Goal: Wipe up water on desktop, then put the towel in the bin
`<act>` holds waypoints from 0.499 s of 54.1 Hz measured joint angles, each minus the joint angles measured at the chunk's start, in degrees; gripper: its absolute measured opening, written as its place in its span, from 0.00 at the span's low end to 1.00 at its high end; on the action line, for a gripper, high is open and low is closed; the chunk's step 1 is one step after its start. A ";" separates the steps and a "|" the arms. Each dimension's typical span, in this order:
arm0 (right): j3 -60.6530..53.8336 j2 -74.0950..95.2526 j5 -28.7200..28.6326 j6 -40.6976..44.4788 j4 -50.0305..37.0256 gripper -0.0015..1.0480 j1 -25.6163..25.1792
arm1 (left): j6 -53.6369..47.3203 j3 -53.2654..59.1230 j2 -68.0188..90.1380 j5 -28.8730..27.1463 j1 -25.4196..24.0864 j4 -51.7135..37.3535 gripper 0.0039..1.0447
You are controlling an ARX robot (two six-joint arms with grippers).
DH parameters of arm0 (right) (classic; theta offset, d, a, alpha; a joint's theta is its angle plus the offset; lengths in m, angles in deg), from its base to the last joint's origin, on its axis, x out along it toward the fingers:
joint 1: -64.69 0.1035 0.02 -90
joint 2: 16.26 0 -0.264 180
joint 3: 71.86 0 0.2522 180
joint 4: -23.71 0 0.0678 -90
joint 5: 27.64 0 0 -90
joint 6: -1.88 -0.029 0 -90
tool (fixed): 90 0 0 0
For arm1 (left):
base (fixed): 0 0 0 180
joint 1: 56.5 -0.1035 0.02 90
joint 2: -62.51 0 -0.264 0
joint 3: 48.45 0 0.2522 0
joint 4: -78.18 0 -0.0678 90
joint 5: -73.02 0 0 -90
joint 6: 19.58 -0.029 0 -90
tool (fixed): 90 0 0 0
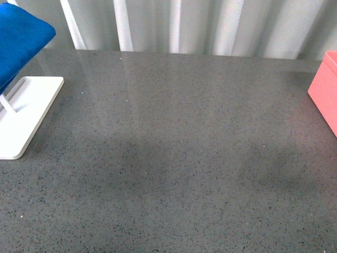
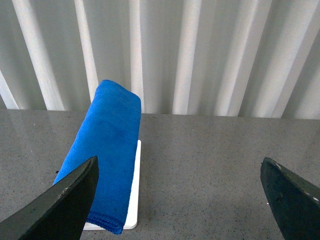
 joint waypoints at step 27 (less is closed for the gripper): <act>0.00 0.00 0.00 0.00 0.00 0.93 0.00 | 0.00 0.00 0.00 0.00 0.00 0.00 0.94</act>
